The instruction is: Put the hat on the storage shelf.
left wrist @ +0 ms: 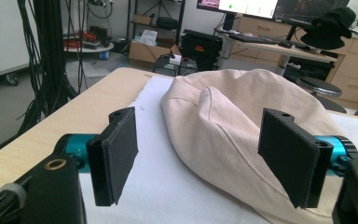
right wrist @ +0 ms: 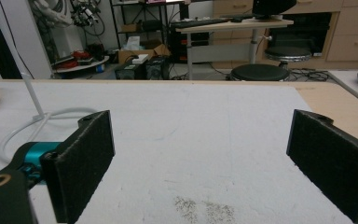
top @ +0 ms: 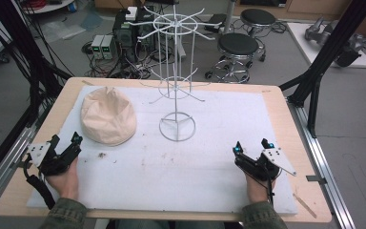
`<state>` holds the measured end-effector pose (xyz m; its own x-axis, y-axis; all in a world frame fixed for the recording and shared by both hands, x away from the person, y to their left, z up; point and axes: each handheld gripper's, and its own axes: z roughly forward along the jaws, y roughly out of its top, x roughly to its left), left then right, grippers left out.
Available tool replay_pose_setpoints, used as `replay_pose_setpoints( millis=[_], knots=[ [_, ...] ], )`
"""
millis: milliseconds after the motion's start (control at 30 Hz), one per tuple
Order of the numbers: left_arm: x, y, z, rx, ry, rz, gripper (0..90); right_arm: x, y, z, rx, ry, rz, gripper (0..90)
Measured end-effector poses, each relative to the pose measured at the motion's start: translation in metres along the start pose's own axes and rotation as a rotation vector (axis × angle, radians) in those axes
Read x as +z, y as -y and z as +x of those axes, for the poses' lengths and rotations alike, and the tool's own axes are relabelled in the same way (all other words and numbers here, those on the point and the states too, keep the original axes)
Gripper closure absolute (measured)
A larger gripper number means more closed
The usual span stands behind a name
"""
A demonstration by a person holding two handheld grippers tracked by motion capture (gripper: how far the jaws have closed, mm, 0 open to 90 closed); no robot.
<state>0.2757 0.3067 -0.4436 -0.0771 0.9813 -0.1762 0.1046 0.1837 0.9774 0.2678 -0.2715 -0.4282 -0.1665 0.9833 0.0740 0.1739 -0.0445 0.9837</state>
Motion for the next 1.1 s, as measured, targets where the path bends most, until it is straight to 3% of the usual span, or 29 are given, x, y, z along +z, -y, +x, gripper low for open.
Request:
replay_pose_setpoints(
  millis=[200, 367, 567, 733, 900, 1100],
  knots=[
    [0.0, 0.0, -0.002, 0.0, -0.006, 0.004, 26.7, 0.001, 0.0, -0.001, 0.0, 0.003, -0.002, 6.5],
    [0.002, -0.01, -0.005, -0.01, 0.025, 0.036, 22.9, 0.0, 0.0, -0.001, 0.009, 0.004, -0.004, 6.5],
    [0.006, -0.028, -0.016, 0.042, 0.01, 0.034, 19.2, 0.0, 0.0, 0.001, 0.009, -0.008, -0.002, 6.5],
    [0.015, -0.037, -0.022, 0.045, -0.004, 0.045, 16.8, 0.0, 0.0, 0.001, 0.004, -0.009, -0.005, 6.5],
    [0.025, -0.046, -0.033, 0.119, -0.028, 0.05, 16.3, 0.001, 0.0, 0.002, 0.009, -0.016, -0.003, 6.6],
    [0.037, -0.055, -0.042, 0.107, -0.029, 0.076, 15.3, 0.0, 0.0, 0.002, 0.009, -0.023, -0.005, 6.6]
  ],
)
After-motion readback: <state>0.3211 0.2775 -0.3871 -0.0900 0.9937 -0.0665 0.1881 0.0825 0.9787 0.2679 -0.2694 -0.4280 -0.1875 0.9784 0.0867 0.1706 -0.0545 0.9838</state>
